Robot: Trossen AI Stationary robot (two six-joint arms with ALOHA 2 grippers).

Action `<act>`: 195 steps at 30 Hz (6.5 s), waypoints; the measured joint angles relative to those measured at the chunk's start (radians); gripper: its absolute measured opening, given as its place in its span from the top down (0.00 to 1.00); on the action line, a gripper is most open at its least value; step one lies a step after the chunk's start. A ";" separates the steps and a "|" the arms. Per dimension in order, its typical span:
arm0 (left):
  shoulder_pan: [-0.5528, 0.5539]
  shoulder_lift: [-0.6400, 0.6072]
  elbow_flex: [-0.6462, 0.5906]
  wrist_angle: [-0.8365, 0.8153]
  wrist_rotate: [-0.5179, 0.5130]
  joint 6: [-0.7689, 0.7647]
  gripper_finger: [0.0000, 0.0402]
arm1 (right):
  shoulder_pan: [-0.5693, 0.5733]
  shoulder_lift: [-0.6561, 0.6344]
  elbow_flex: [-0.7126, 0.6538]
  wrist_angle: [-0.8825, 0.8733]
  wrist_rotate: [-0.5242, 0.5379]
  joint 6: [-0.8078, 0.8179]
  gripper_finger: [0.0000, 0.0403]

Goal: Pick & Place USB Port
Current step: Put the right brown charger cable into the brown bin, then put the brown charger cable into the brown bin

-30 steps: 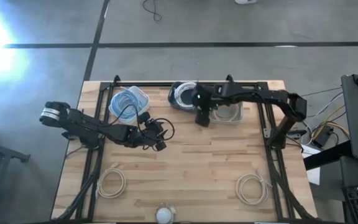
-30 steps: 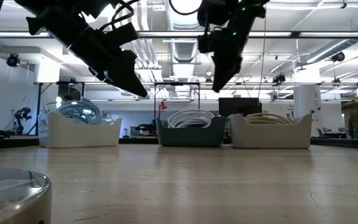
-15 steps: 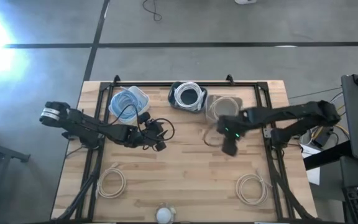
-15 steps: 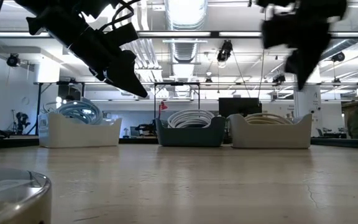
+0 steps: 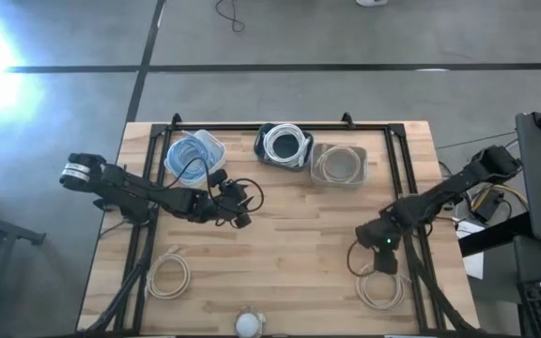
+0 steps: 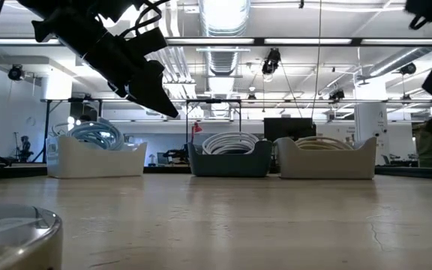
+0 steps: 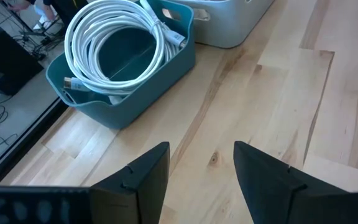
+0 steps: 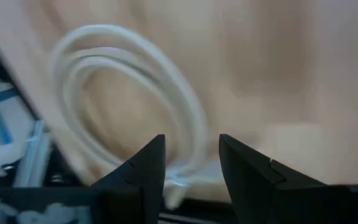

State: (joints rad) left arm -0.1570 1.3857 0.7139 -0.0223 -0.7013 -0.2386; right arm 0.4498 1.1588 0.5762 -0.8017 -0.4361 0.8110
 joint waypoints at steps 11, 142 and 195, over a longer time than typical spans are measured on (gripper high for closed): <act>0.000 0.000 0.000 0.001 0.042 0.001 0.51 | 0.134 0.056 -0.077 0.183 0.121 0.081 0.64; 0.004 0.000 0.000 0.006 0.111 0.109 0.51 | -0.769 0.286 0.429 -0.025 1.134 -0.633 0.83; -0.420 -0.040 -0.144 -0.624 0.900 -0.522 0.51 | -0.532 0.286 0.428 0.119 0.950 -0.548 0.70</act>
State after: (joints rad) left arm -0.5774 1.3460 0.5696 -0.6460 0.1985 -0.7606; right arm -0.0826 1.4448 1.0039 -0.6828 0.5144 0.2633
